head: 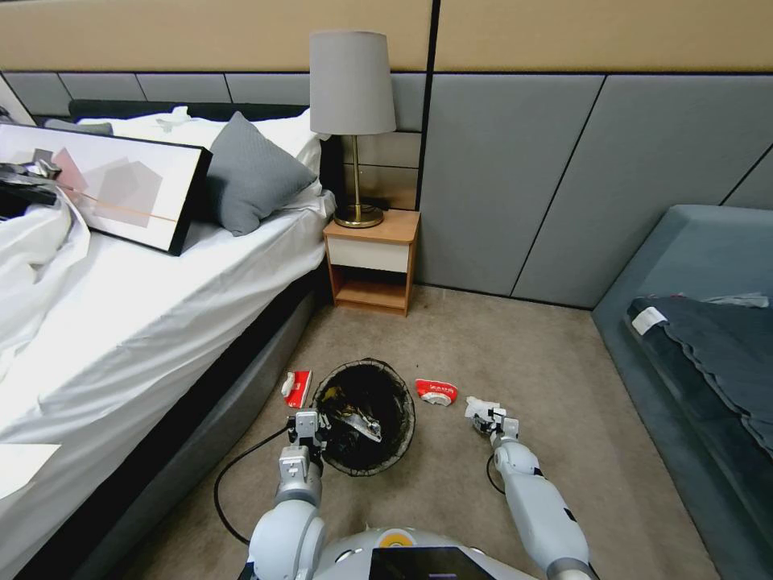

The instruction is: Pick up the trash bin, then pick up the garbage from the floor and place it into the trash bin.

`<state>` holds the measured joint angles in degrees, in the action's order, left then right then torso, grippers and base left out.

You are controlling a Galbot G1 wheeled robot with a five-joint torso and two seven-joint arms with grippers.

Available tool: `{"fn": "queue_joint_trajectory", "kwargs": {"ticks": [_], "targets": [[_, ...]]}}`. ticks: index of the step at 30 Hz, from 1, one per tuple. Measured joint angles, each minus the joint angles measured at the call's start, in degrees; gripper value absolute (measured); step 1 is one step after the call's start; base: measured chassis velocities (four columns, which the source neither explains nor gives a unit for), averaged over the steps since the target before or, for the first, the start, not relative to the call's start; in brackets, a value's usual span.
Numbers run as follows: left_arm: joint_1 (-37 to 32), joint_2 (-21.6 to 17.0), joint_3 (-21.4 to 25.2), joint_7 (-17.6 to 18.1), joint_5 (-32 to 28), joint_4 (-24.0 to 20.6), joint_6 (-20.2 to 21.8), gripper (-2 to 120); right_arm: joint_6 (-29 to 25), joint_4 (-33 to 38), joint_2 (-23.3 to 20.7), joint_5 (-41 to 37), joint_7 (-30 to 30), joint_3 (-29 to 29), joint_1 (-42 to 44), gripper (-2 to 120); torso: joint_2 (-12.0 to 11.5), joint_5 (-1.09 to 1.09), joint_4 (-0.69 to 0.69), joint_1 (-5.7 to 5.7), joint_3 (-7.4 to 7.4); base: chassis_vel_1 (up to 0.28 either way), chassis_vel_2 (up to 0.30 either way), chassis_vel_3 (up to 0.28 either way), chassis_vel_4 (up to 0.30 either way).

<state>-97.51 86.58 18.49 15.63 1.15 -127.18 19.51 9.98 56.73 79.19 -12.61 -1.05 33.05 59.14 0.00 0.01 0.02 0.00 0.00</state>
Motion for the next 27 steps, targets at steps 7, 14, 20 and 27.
{"fn": "queue_joint_trajectory", "kwargs": {"ticks": [7,14,20,27], "targets": [[-0.18,0.05,-0.07,0.0,0.22,0.0,-0.05,0,-0.2,0.03,-0.02,0.22,0.19,0.02,-0.08,21,0.0,-0.03,-0.03,0.0,0.0,0.0,0.0,0.0,0.0],[-0.28,0.05,-0.09,-0.01,0.26,-0.07,-0.08,0,-1.29,-0.28,0.03,0.64,0.34,0.03,-0.07,0,0.0,-0.02,-0.03,0.0,0.0,0.0,0.0,0.0,0.0],[-0.23,0.06,-0.22,-0.01,0.29,-0.07,-0.09,0,-1.94,-0.02,0.22,0.9,0.24,0.03,0.1,0,0.0,-0.01,-0.02,0.0,0.0,0.0,0.0,0.0,0.0],[-0.09,-0.04,-0.27,-0.04,0.3,0.16,-0.1,0,-5.43,3.92,0.5,1.92,-0.98,-0.27,1.61,0,0.0,-0.01,-0.02,0.0,0.0,0.0,0.0,0.0,0.0]]}}
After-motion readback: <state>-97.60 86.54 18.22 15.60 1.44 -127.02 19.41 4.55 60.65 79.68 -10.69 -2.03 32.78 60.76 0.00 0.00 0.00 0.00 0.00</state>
